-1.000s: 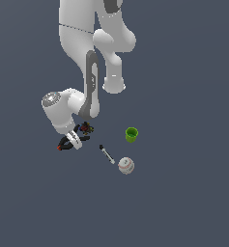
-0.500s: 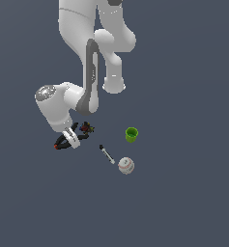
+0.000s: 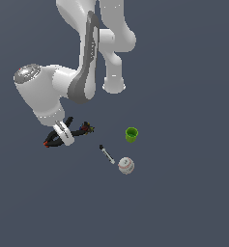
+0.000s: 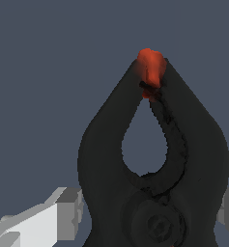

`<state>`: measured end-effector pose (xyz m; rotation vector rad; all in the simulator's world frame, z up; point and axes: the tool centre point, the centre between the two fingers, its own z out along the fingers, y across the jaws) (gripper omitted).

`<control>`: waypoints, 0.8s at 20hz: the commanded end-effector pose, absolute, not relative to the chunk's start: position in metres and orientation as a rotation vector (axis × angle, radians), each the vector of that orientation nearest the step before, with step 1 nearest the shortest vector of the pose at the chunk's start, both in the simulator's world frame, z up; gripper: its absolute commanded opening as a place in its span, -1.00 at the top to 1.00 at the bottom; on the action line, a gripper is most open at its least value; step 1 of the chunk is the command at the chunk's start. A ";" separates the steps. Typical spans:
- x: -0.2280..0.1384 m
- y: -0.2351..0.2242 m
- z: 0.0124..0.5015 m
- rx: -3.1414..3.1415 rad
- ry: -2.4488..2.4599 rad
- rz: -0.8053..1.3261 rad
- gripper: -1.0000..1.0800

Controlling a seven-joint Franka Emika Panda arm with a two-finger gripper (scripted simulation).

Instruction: Pick up a designated object from a clutter of objects.

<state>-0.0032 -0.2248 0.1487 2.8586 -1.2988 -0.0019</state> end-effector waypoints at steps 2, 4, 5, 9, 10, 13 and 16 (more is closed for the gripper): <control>0.010 -0.224 0.185 2.857 -1.299 0.000 1.00; 0.018 -0.224 0.204 2.857 -1.299 0.000 1.00; 0.022 -0.223 0.214 2.857 -1.299 0.000 1.00; 0.038 -0.222 0.252 2.857 -1.299 0.000 1.00; 0.042 -0.222 0.261 2.857 -1.299 0.000 1.00; 0.053 -0.221 0.288 2.857 -1.299 0.000 1.00; 0.063 -0.221 0.311 2.858 -1.299 0.000 1.00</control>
